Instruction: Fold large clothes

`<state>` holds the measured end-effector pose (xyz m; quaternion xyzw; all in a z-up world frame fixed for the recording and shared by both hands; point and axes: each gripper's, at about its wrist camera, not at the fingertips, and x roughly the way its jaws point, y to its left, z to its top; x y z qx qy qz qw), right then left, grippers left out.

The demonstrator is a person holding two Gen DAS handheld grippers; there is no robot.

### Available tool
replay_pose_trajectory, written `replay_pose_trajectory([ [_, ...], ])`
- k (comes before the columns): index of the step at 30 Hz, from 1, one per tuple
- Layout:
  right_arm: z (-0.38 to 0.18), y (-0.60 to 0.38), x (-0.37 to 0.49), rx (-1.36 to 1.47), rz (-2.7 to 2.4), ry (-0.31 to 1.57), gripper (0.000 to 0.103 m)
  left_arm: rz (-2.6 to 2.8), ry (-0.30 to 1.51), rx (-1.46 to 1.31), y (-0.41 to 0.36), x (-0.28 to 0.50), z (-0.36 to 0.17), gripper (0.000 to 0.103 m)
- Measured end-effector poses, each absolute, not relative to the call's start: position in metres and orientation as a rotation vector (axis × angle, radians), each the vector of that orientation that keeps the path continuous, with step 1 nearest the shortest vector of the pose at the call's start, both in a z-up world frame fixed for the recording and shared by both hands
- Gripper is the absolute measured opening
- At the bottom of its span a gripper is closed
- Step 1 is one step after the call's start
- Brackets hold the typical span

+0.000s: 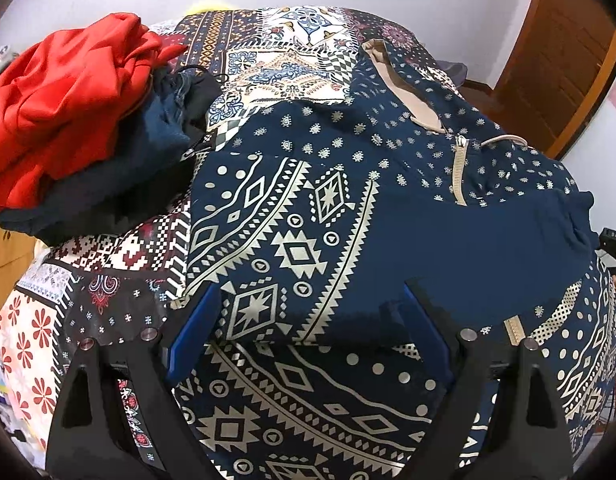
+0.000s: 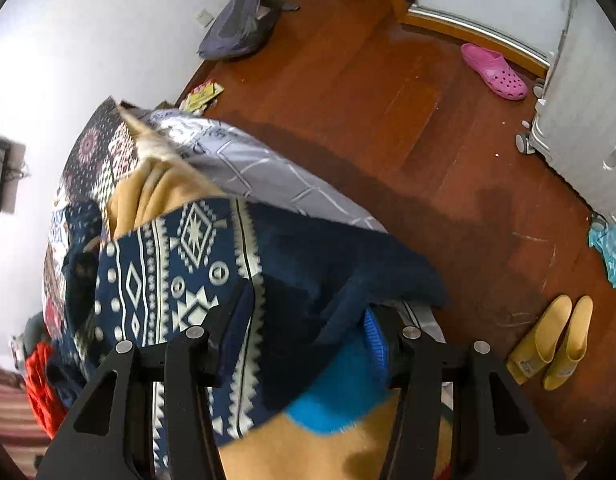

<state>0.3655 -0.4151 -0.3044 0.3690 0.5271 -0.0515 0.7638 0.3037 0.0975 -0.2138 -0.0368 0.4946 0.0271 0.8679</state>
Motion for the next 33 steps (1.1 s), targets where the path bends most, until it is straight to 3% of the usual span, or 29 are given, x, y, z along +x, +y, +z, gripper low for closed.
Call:
replay_pose_trajectory([
  [2, -0.299, -0.417, 0.366, 0.789, -0.136, 1.117, 0.036, 0.059, 1.031, -0.07, 0.099, 0.302, -0.213, 0.09],
  [4, -0.29, -0.416, 0.369, 0.748, -0.162, 1.087, 0.017, 0.06, 1.028, -0.064, 0.1, 0.301, -0.211, 0.09],
  [7, -0.26, -0.415, 0.367, 0.699, -0.184, 0.987, 0.012, 0.061, 1.018, -0.06, 0.102, 0.298, -0.208, 0.09],
  [18, -0.101, -0.331, 0.339, 0.359, 0.028, 0.624, 0.01, 0.04, 0.984, -0.052, 0.105, 0.285, -0.197, 0.09],
  [22, -0.068, -0.28, 0.333, 0.232, 0.154, 0.58, 0.01, 0.03, 0.962, -0.035, 0.104, 0.277, -0.191, 0.09],
  [28, -0.085, -0.221, 0.338, 0.15, 0.302, 0.699, 0.01, 0.002, 0.934, -0.025, 0.105, 0.265, -0.185, 0.09],
  [33, -0.14, -0.177, 0.342, 0.088, 0.379, 0.908, 0.01, -0.006, 0.924, -0.01, 0.113, 0.251, -0.184, 0.09],
])
